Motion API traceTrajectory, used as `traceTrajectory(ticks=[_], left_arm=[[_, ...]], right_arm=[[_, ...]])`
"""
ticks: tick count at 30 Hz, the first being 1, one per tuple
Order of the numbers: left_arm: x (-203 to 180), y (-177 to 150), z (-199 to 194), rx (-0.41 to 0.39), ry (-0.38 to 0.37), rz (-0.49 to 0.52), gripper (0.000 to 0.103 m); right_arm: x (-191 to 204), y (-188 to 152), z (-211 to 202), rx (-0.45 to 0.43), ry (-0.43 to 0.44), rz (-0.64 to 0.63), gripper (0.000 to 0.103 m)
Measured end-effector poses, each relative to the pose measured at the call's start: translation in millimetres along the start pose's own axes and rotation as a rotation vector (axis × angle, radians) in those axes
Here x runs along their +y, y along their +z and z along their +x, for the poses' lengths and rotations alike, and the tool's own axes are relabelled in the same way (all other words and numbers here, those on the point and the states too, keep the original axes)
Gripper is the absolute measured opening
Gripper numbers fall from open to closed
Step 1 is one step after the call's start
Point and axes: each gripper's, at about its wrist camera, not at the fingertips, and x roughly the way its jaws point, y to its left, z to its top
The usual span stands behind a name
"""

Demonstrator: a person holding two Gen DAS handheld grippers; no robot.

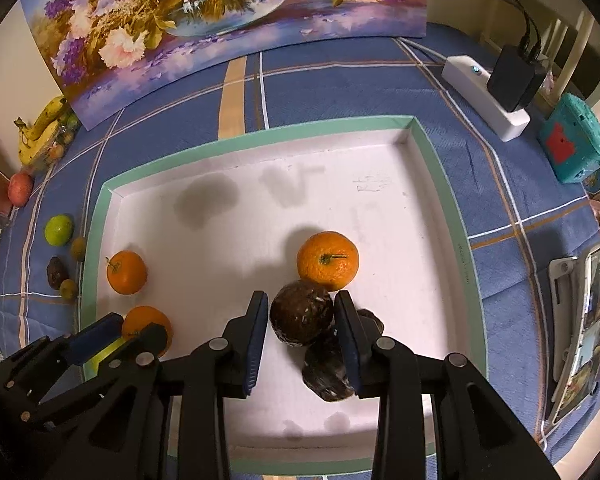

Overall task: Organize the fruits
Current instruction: 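Lower the tangerine into the tray and open the left tool while the right tool releases the date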

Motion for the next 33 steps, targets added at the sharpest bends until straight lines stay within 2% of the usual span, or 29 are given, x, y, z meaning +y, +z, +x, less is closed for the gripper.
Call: traceTrajectory(ticks=[11,25,26,27,31,33], left_arm=[[30,9,-24,-0.054,-0.006,-0.090,0.043],[67,10,-33,-0.079,0.040,-0.173,0.044],[69,10,-33,-0.080,0.050,-0.180,0.053],[72,10,-33,-0.081,0.061,-0.186,0.067],[82,9,-32,-0.073,0.120,-0.214,0.082],[89,8,-30,-0.069,0.153,-0.230,0.090]], right_arm=[[4,2,-30,-0.072,0.000,-0.020,0.035],[15,1,-35,-0.082,0.001,-0.054,0.035],[15,1,-35,-0.081,0.001,-0.055,0.035],[16,0,-35,-0.081,0.001,-0.055,0.035],[16,0,-34,-0.081,0.001,-0.055,0.036],[18,-1,-32,-0.079,-0.003,-0.052,0.049]])
